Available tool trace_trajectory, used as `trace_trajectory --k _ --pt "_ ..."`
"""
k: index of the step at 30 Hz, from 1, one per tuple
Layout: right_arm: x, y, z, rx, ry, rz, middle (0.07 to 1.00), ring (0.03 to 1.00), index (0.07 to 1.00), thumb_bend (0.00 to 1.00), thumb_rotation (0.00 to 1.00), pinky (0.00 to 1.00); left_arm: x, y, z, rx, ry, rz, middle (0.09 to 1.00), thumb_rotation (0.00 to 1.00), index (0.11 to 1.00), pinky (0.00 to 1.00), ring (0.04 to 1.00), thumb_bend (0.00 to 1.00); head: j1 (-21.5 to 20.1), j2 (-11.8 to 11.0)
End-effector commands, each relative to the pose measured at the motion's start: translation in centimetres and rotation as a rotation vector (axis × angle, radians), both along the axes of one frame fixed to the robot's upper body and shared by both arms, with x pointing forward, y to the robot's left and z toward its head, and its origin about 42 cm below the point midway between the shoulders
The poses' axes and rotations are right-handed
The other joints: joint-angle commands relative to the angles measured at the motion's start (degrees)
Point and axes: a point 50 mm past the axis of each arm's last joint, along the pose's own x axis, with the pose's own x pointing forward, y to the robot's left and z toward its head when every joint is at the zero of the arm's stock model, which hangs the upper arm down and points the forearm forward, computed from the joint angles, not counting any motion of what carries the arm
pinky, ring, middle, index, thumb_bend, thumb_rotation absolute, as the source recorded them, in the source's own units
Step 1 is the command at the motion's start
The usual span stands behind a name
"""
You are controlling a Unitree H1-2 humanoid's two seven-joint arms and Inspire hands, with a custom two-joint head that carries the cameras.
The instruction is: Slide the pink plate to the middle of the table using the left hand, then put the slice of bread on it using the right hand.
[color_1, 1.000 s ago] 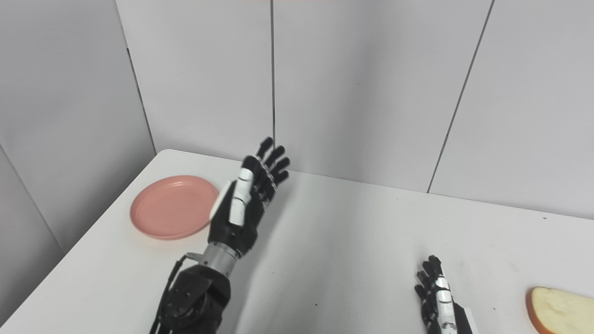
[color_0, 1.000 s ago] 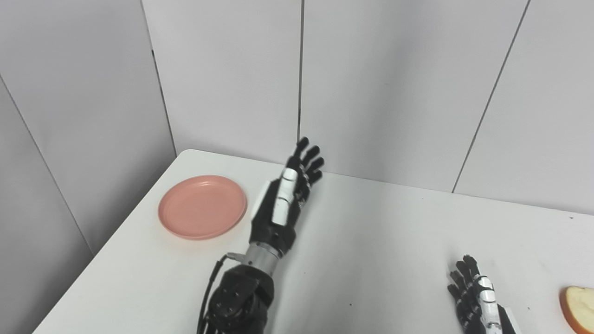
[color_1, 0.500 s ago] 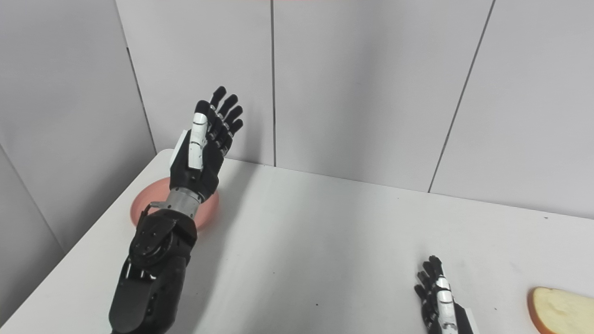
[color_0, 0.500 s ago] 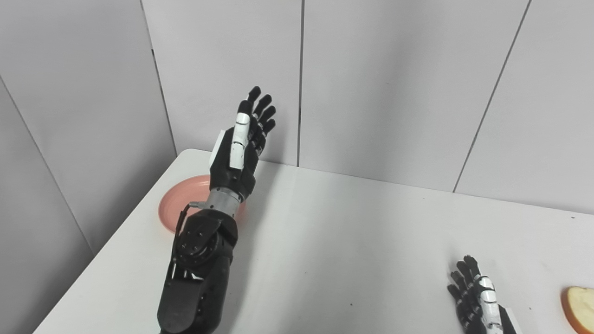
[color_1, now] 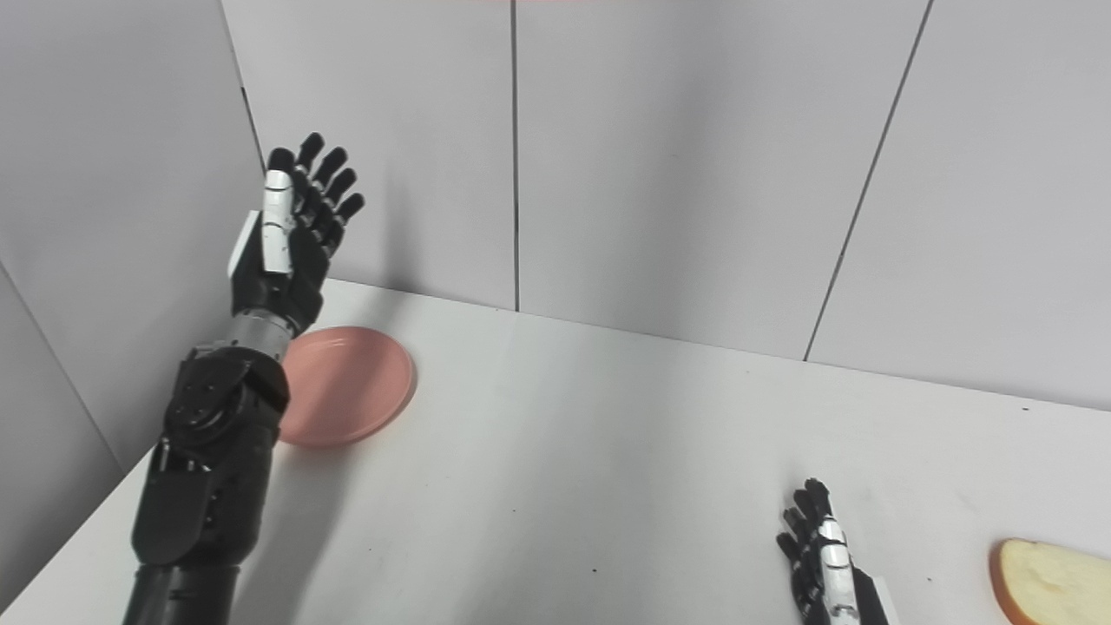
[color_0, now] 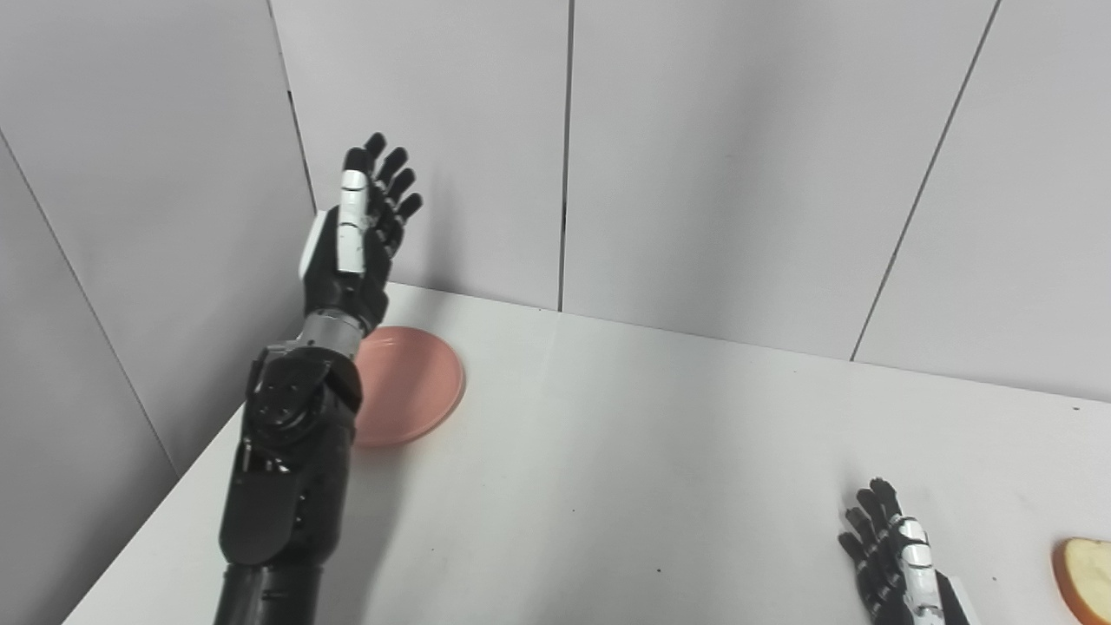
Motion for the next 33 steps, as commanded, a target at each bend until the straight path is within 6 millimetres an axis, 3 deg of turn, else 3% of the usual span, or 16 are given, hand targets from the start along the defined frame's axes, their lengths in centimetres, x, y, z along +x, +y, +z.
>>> trace_trajectory --k 1,7,13,33 --pt "0.4 0.1 0.4 -0.007 -0.020 0.006 1.000 1.000 1.000 0.29 1.00 1.00 0.6 0.9 2.7 0.015 -0.076 0.023 0.973 0.97 0.978 0.97 0.973 0.75 -0.1 0.0" --pt "0.3 0.1 0.6 -0.003 -0.021 0.015 1.000 1.000 1.000 0.27 1.00 1.00 1.2 4.7 2.1 -0.010 -0.059 0.087 0.967 0.96 0.974 0.96 0.969 0.75 0.0 -0.1" --pt "0.3 -0.1 0.3 0.010 -0.016 0.012 1.000 1.000 1.000 0.28 1.00 1.00 1.7 6.8 1.3 -0.033 -0.054 0.130 0.970 0.94 0.962 0.96 0.969 0.76 0.7 -0.5" --pt "0.6 -0.9 0.2 -0.006 -0.025 0.020 1.000 1.000 1.000 0.32 1.00 1.00 1.2 9.1 -1.7 -0.138 0.019 0.170 0.981 0.97 0.989 1.00 0.990 0.76 1.0 -0.1"
